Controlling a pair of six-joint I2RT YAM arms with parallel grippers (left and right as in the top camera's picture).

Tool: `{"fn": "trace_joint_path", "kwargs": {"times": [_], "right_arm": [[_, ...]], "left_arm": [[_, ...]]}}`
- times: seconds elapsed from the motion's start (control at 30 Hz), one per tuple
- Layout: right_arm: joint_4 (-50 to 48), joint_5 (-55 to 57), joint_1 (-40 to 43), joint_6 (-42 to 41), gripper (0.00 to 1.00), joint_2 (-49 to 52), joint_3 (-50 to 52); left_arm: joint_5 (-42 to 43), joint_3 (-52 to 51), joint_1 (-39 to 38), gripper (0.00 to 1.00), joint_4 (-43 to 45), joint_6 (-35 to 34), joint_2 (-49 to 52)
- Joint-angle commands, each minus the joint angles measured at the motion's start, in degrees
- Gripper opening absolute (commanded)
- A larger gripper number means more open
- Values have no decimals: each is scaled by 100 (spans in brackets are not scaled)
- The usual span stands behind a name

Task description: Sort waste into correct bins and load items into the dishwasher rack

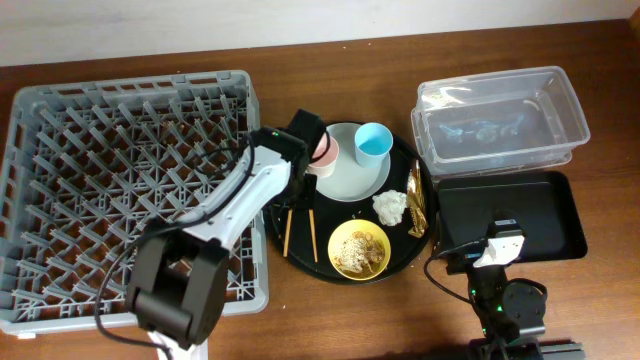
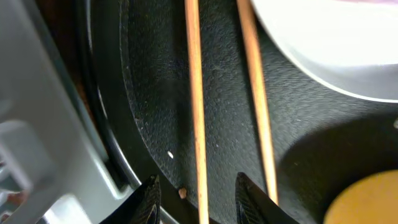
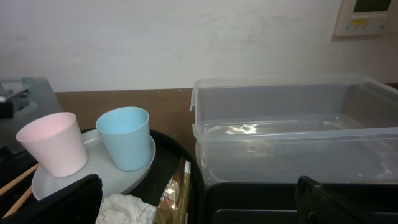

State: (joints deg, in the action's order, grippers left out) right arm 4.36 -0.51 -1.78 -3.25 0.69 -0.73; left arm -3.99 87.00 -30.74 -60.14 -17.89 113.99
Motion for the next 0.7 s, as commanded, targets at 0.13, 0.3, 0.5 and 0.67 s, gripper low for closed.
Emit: {"fn": "trace_joint_path", "kwargs": {"times": [0.13, 0.3, 0.5, 0.67], "right_arm": [[13, -33, 35, -46, 99, -33, 42], [13, -33, 35, -46, 99, -33, 42], [13, -33, 35, -46, 99, -33, 42], [13, -33, 35, -46, 99, -33, 42]], "left_arm": [[-92, -13, -4, 37, 144, -98, 304], [-103, -378, -76, 32, 592, -98, 326], [-103, -796, -87, 27, 1113, -98, 326], [-101, -964, -87, 5, 1211, -98, 326]]}}
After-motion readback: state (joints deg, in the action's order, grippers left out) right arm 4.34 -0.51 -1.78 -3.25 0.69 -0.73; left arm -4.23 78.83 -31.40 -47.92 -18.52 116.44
